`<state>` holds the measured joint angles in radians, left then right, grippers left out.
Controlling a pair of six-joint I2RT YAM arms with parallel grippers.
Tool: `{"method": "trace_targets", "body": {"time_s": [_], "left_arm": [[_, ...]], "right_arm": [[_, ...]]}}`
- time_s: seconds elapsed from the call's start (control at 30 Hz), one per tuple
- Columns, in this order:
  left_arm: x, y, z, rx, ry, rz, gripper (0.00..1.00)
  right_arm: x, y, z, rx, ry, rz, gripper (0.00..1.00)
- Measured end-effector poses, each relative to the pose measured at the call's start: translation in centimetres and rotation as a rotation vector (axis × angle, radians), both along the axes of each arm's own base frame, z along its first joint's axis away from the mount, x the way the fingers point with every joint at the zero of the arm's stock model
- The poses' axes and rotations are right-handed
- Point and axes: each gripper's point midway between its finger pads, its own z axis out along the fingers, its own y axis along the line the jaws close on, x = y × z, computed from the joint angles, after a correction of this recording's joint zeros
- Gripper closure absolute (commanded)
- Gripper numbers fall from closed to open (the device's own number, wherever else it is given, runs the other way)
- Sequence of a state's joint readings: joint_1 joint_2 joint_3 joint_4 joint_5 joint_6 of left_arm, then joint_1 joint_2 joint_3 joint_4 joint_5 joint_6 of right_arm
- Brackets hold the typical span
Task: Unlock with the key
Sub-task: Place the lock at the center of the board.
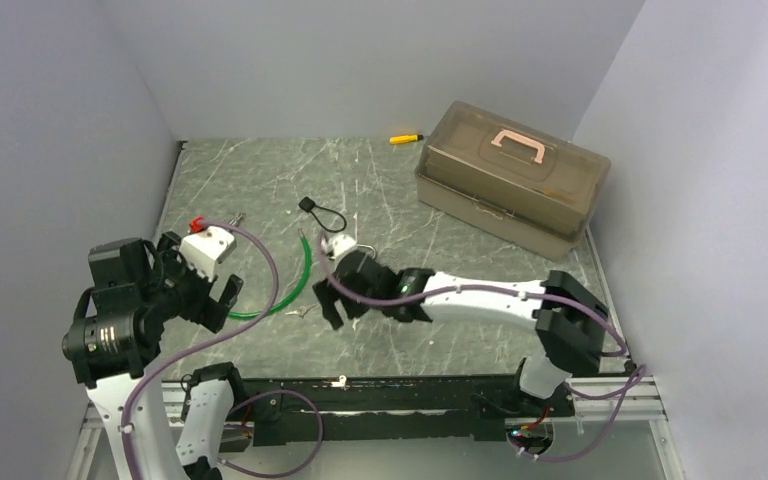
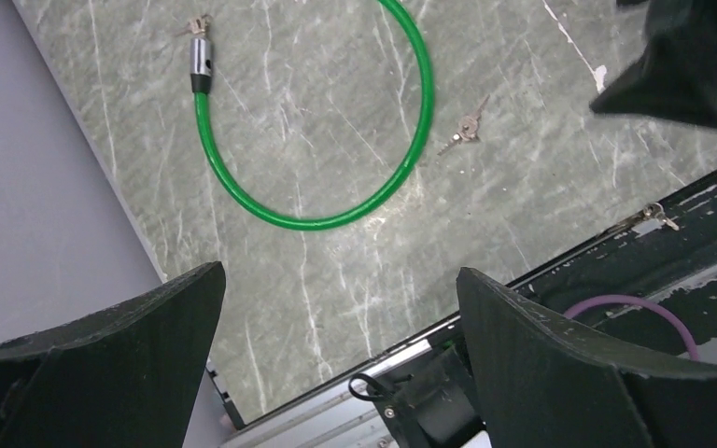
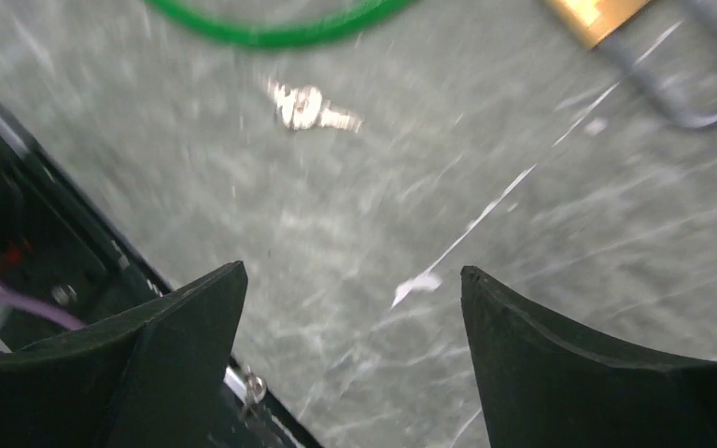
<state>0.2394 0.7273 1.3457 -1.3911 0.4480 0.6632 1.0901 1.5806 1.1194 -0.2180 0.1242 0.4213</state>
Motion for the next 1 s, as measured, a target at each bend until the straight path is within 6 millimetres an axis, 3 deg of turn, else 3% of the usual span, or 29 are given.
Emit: {"method": "trace_targets", "body": {"time_s": [0.07, 0.13, 0.37, 0.53, 0.8, 1.0], "left_arm": [[-0.8, -0.2, -0.3, -0.010, 0.010, 0.009, 0.01], [-1.3, -0.3, -0.8, -0.020, 0.030, 0.020, 0.01], [-2.0, 0.2, -4.6, -0.023, 0.149, 0.054, 0.01], [-2.7, 0.3, -6.3, -0.017, 0.195, 0.056, 0.01], [-3.4, -0.2, -5.6, -0.029, 0.184, 0.043, 0.01], [-2.8, -0.8, -4.6, -0.066, 0.182, 0.026, 0.01]], "right_arm": [[-3.0, 0.4, -3.1, -0.085, 0.016, 0.066, 0.19], [-4.4, 0.6, -4.7, -0.133, 0.014, 0.105, 0.20], [-4.9, 2.8, -7.6, -0.217, -0.043, 0.194, 0.21], [-3.9, 5.6, -8.4, -0.217, -0.081, 0.230, 0.21], [-2.4, 10.0, -7.0, -0.123, -0.116, 0.249, 0.23], [-1.6, 10.6, -7.4, -0.113, -0.118, 0.270, 0.23]]}}
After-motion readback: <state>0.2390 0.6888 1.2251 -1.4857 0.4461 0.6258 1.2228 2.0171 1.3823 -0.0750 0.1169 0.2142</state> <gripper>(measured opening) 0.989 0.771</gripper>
